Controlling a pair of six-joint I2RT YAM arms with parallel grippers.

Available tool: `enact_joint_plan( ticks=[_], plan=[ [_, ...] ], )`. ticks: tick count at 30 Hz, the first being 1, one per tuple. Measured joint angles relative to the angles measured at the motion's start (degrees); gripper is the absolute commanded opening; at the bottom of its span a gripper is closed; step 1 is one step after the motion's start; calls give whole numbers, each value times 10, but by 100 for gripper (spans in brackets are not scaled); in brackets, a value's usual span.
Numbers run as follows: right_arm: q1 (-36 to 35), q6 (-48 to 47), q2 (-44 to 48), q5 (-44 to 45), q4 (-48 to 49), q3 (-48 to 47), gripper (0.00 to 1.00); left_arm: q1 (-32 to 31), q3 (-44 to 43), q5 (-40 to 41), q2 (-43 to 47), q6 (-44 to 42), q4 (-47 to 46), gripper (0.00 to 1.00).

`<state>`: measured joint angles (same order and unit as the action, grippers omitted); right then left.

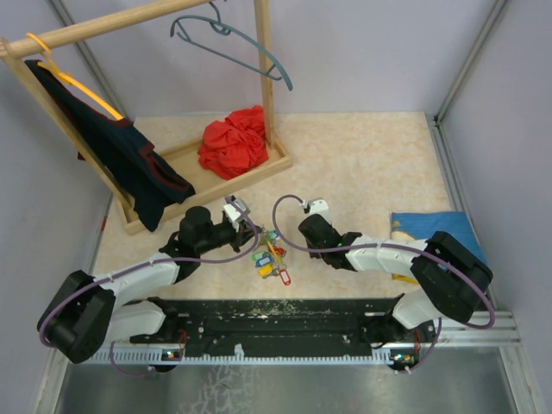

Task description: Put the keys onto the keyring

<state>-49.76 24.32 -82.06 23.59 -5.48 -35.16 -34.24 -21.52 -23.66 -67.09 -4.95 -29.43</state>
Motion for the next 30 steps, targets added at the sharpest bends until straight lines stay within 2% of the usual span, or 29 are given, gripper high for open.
enact_joint_plan(
  ticks=[30],
  plan=[
    [-12, 11, 7, 2, -3, -26, 27, 0, -1, -5, -2, 0, 0, 1]
  ],
)
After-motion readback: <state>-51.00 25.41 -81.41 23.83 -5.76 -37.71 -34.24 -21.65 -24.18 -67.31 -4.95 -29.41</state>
